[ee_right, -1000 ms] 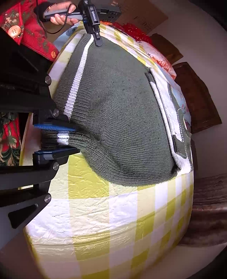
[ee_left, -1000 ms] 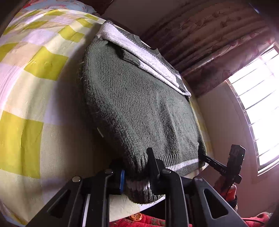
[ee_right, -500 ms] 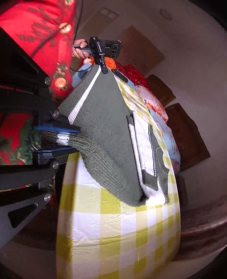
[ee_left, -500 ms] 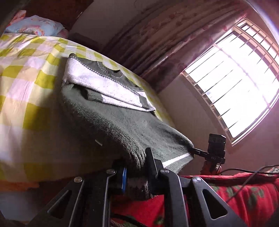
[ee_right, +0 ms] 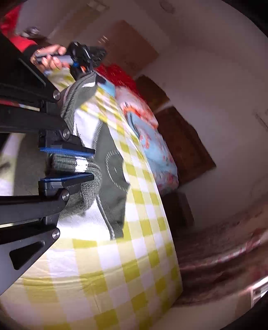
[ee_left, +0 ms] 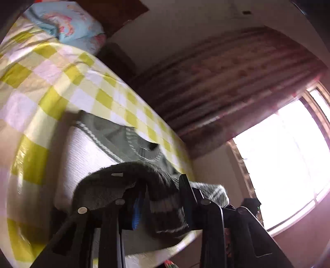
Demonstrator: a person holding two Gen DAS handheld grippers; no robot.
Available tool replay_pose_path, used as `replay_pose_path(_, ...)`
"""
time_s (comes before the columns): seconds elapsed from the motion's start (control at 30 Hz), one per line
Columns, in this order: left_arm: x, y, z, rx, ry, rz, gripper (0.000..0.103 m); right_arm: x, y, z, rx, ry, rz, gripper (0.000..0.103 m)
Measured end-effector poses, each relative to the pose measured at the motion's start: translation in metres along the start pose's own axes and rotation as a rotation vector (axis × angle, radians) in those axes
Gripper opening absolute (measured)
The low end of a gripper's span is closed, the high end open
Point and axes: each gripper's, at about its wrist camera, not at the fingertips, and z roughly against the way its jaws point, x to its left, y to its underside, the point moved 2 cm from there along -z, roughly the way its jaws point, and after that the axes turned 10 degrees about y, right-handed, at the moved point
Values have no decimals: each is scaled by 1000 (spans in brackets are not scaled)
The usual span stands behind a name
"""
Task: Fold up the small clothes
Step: 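Lift the hem with both grippers and fold it over toward the collar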
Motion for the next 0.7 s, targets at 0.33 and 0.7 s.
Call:
replay_pose_path(0.33, 69, 35, 41, -68, -317, -4, 37, -49, 44, -59, 143, 301, 87, 103)
replay_pose_path(0.7, 17, 22, -15, 114, -403, -305, 38, -6, -1, -126, 200, 350, 464, 103)
